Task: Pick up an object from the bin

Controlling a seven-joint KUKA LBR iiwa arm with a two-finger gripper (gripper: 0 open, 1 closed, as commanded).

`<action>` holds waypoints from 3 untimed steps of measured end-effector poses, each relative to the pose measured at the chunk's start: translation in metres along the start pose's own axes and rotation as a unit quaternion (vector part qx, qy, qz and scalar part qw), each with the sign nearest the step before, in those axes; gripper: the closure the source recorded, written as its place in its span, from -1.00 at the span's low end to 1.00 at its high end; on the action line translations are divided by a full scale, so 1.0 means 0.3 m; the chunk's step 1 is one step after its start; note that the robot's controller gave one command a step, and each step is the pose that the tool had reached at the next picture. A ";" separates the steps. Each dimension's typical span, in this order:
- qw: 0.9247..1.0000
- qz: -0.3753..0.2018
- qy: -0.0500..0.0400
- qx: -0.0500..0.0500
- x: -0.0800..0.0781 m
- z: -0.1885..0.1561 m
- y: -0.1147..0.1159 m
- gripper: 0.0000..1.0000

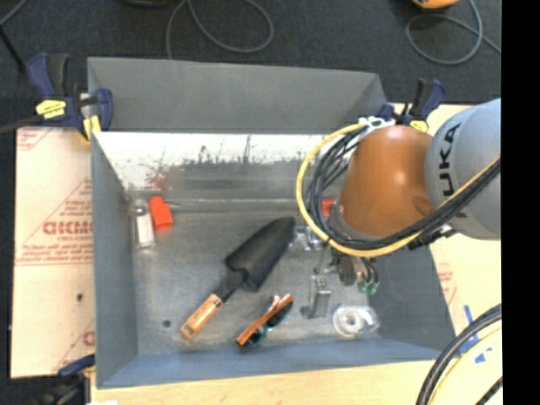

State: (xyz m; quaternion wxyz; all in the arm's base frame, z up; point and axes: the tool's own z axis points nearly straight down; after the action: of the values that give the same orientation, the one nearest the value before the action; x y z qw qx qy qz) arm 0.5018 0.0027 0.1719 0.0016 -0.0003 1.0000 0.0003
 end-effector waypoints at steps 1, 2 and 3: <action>1.000 0.000 0.000 0.000 0.000 0.000 0.000 -1.00; 1.000 0.017 -0.007 0.000 -0.133 0.134 0.104 -1.00; 1.000 0.026 -0.005 -0.001 -0.175 0.209 0.157 -1.00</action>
Offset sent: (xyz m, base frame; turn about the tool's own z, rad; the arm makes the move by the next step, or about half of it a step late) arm 0.0652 0.0612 -0.0823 0.0541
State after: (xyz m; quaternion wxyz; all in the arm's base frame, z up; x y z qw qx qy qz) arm 0.5545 0.0497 0.1096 0.0067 0.0258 0.9996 0.0016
